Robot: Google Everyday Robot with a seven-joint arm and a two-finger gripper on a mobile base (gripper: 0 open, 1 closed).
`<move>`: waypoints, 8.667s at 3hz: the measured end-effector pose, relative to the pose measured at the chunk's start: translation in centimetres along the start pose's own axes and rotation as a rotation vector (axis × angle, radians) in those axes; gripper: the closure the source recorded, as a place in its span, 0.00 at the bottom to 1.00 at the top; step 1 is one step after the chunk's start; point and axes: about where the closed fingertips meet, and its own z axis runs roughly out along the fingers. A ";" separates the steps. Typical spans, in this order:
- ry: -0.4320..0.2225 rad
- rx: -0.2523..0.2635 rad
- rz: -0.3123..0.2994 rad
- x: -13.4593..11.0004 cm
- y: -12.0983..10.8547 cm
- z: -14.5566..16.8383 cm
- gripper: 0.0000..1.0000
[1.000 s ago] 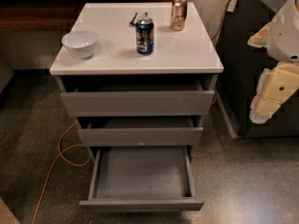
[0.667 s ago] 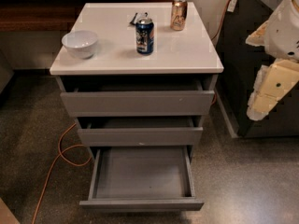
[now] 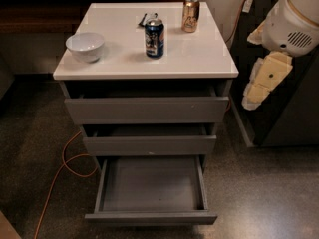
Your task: Place pepsi can into bottom drawer
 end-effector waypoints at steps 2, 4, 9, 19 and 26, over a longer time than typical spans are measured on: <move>-0.143 0.020 0.071 -4.3 -7.0 4.6 0.00; -0.358 0.006 0.292 -12.2 -15.4 9.8 0.00; -0.534 0.027 0.385 -22.6 -22.5 17.7 0.00; -0.739 -0.031 0.045 -16.5 -2.8 7.7 1.00; -0.807 -0.148 0.044 -10.0 6.8 24.4 1.00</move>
Offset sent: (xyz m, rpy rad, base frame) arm 0.1303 0.0402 -0.0190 0.2168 -0.0663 -0.0674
